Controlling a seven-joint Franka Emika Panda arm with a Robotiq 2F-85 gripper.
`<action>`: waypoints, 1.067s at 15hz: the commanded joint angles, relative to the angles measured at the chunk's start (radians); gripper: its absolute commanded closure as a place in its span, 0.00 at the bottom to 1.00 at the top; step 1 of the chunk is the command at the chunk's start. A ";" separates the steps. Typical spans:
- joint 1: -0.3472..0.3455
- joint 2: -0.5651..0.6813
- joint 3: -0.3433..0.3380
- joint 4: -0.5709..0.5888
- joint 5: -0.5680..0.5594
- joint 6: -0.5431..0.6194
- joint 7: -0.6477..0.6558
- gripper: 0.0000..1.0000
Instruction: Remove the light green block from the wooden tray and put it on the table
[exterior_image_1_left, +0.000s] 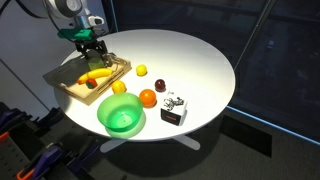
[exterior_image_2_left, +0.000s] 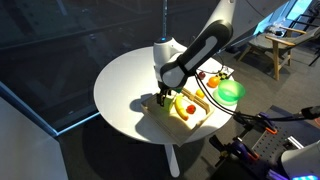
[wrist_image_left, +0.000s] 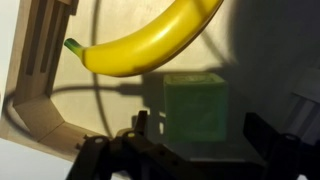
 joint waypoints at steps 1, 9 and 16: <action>0.000 0.025 0.002 0.034 0.002 -0.005 -0.007 0.33; 0.010 -0.013 0.000 0.042 0.018 -0.108 0.036 0.71; 0.014 -0.100 -0.015 0.032 0.021 -0.229 0.139 0.71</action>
